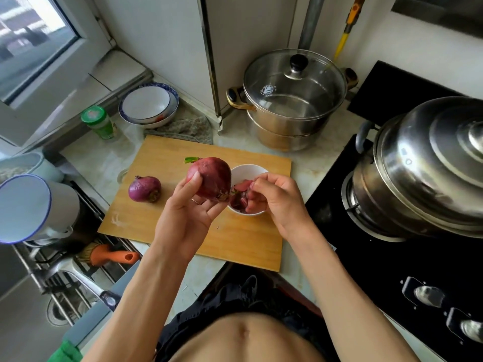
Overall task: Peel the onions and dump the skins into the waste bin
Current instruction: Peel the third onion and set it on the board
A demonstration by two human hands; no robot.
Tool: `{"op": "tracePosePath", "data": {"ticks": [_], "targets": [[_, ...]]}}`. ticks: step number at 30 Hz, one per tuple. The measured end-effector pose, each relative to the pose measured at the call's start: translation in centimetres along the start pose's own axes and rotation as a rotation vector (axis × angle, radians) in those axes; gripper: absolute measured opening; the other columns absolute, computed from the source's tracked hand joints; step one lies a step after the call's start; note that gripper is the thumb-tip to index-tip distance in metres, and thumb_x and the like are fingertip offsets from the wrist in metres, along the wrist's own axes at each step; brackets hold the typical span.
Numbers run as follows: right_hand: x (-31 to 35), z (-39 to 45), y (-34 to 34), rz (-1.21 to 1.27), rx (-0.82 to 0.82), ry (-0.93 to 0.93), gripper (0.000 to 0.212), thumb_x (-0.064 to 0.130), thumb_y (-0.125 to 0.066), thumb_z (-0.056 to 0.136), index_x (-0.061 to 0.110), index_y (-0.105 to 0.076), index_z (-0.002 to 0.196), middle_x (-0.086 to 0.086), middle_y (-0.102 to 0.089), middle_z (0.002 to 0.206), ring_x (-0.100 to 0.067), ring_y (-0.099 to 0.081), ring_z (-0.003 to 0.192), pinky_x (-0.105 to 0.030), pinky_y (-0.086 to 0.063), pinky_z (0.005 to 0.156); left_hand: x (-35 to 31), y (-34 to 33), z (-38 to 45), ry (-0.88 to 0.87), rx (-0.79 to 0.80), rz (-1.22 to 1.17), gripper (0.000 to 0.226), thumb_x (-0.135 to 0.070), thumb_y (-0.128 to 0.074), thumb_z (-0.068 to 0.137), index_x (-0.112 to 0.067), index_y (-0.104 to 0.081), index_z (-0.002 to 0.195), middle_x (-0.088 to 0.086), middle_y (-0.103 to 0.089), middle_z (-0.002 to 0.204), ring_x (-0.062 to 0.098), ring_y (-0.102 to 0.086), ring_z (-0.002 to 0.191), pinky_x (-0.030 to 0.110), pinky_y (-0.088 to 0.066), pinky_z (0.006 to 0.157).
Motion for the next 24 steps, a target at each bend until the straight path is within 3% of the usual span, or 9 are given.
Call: {"op": "tracePosePath", "data": {"ticks": [7,11,15,18,21,24], "targets": [[-0.5,2.0,2.1,-0.466,-0.140,0.001,0.018,0.010,-0.069,0.084,0.011,-0.074,0.067,0.008,-0.068,0.055,-0.006,-0.064,0.052,-0.015,-0.049,0.052,1.1,1.1,0.8,0.071,-0.049,-0.037,0.041,-0.020,-0.058,0.098,0.002,-0.057,0.134,0.028,-0.066,0.131,0.043,-0.064,0.123,0.042,-0.061,0.092],[-1.3,3.8,3.2,-0.778,-0.138,0.055,0.011,0.015,-0.070,0.083,0.012,-0.078,0.076,0.003,-0.072,0.070,-0.014,-0.069,0.072,-0.028,-0.056,0.069,1.3,1.3,1.4,0.067,-0.060,-0.018,0.049,-0.022,-0.061,0.095,-0.001,-0.055,0.139,0.027,-0.066,0.131,0.041,-0.066,0.121,0.041,-0.062,0.088],[-1.7,5.1,2.9,-1.016,-0.052,0.137,0.020,0.014,-0.060,0.091,0.012,-0.080,0.092,-0.007,-0.076,0.097,-0.024,-0.065,0.099,-0.037,-0.056,0.088,1.3,1.2,1.9,0.046,-0.087,-0.012,0.064,-0.022,-0.066,0.088,-0.002,-0.047,0.147,0.027,-0.066,0.131,0.042,-0.066,0.121,0.042,-0.063,0.084],[-1.5,5.7,2.6,-1.086,-0.024,0.162,0.023,0.014,-0.055,0.092,0.011,-0.078,0.096,-0.011,-0.074,0.101,-0.029,-0.062,0.103,-0.043,-0.056,0.087,1.3,1.1,2.2,0.040,-0.103,-0.018,0.065,-0.020,-0.066,0.087,-0.003,-0.046,0.147,0.027,-0.066,0.130,0.041,-0.068,0.117,0.043,-0.063,0.082],[-1.3,5.9,2.3,-1.088,-0.032,0.197,0.024,0.015,-0.054,0.087,0.012,-0.078,0.088,-0.010,-0.075,0.094,-0.030,-0.064,0.095,-0.044,-0.057,0.081,1.0,1.3,2.3,0.039,-0.104,-0.007,0.064,-0.018,-0.066,0.088,-0.002,-0.046,0.147,0.029,-0.064,0.133,0.041,-0.069,0.116,0.044,-0.063,0.082],[-1.5,5.4,1.9,-1.060,-0.047,0.229,0.023,0.011,-0.057,0.087,0.013,-0.079,0.095,-0.007,-0.076,0.099,-0.026,-0.067,0.098,-0.042,-0.057,0.088,0.9,1.8,2.2,0.052,-0.097,0.021,0.057,-0.018,-0.065,0.086,-0.005,-0.052,0.139,0.028,-0.066,0.130,0.040,-0.069,0.115,0.045,-0.063,0.086]]}}
Point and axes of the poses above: each hand's wrist, its own z-axis towards the middle knuckle, its own y-axis out of the back of the hand, x = y × z, the point moved 4 cm from there along z, towards the middle knuckle
